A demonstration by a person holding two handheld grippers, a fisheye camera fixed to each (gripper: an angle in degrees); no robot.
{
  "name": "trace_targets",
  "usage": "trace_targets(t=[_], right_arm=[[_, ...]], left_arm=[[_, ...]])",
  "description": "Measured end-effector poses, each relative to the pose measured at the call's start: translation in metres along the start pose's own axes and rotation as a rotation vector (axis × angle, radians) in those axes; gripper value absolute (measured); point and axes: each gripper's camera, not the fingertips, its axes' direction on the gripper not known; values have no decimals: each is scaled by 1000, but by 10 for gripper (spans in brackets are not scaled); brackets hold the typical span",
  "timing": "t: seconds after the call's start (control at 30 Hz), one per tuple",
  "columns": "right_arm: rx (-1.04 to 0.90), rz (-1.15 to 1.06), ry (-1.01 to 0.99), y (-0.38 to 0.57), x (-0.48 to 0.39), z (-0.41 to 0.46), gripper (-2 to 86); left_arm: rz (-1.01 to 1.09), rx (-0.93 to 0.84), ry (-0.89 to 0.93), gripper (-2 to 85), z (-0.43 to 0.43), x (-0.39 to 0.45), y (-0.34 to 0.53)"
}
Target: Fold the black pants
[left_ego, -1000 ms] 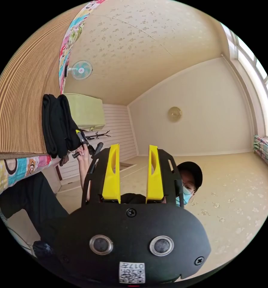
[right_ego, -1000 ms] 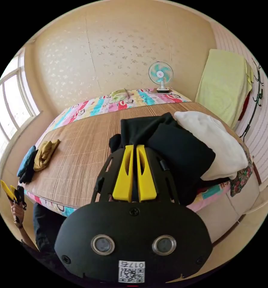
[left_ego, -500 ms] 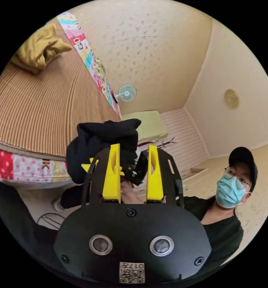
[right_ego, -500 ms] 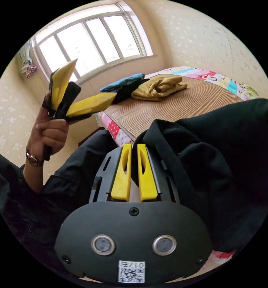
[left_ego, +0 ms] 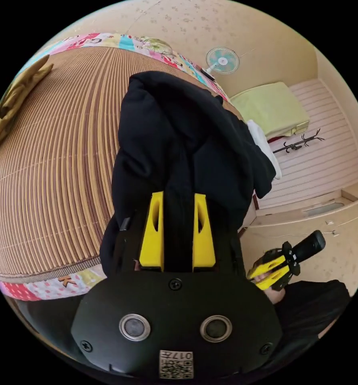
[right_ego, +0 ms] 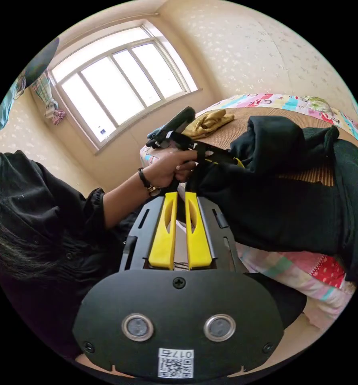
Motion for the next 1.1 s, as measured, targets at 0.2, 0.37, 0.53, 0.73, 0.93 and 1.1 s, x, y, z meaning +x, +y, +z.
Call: trace_targets(t=[0.2,0.37,0.53,0.73,0.93,1.1], right_arm=[[194,311,178,-30,74,-50,116],[213,479,51,-61,132,-27,129],[67,350,-75,-94,91,46,77],[-6,163,218,-104,0,111,67],[48,310,13,-89,25,95,67],[229,442,116,-55,44,20,46]], left_arm=[[112,-153,157,43,32,4,55],[58,-115,58,42,34,6,111],[-60,185,118,51,-34,-8,125],[166,206,-20,149,5,74,33],[242,-151,-381,140,197,109,-81],[194,25,-432,63,210,82,-40]])
